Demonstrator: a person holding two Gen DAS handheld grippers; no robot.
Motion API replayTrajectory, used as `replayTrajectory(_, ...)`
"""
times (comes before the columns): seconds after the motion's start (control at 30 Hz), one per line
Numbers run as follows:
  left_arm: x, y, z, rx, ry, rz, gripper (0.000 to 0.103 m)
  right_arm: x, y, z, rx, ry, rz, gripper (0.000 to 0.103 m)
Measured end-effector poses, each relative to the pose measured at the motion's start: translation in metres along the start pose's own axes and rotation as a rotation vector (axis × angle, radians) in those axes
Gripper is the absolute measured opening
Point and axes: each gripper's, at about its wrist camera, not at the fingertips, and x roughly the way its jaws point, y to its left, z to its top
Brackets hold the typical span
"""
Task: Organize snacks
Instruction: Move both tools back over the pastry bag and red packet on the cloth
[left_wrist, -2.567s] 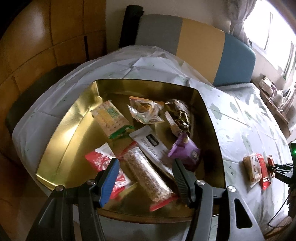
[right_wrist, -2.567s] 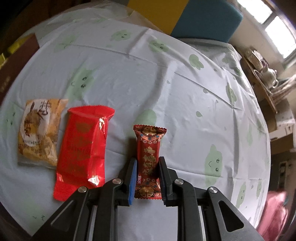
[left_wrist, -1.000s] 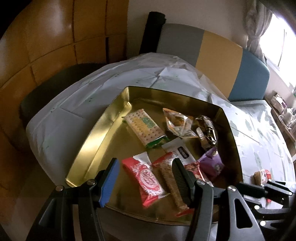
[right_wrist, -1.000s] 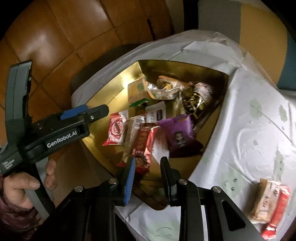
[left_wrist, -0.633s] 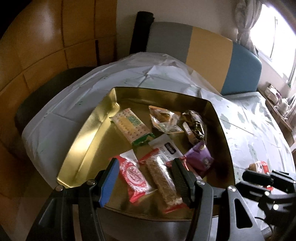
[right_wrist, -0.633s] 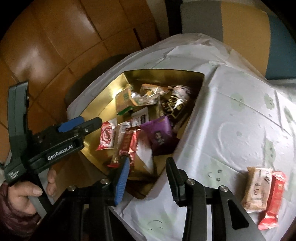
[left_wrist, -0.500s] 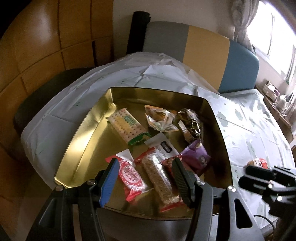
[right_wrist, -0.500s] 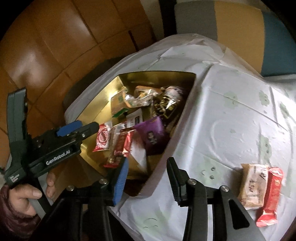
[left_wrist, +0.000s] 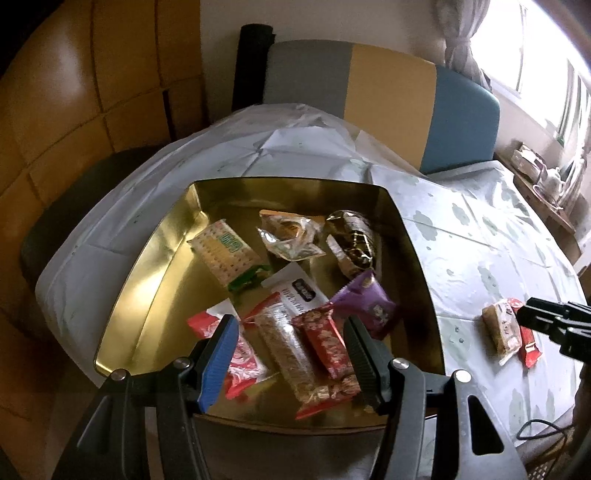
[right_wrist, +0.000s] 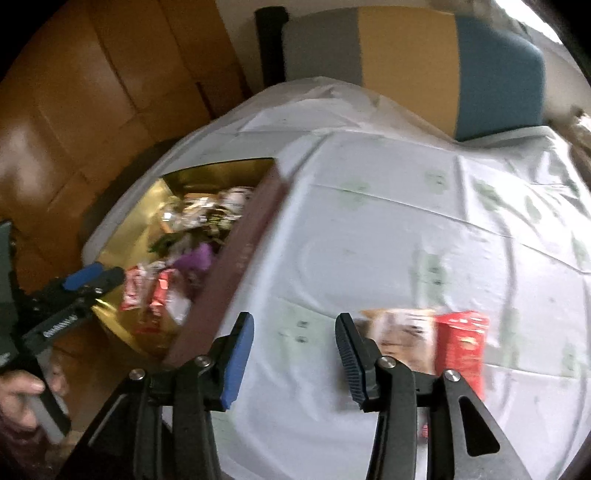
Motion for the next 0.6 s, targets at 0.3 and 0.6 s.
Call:
replayTrajectory(0.3, 0.0, -0.014, 0.002, 0.049, 0.002, -0.007, 0.06, -0.021, -0.064, -0.008, 0.043, 0.004, -0.147, 0.052)
replayTrajectory(0.6, -0.006, -0.058, 0.005, 0.154, 0.002, -0.066, 0.06, -0.027, -0.153, -0.017, 0.234, 0.01, -0.313, 0.058)
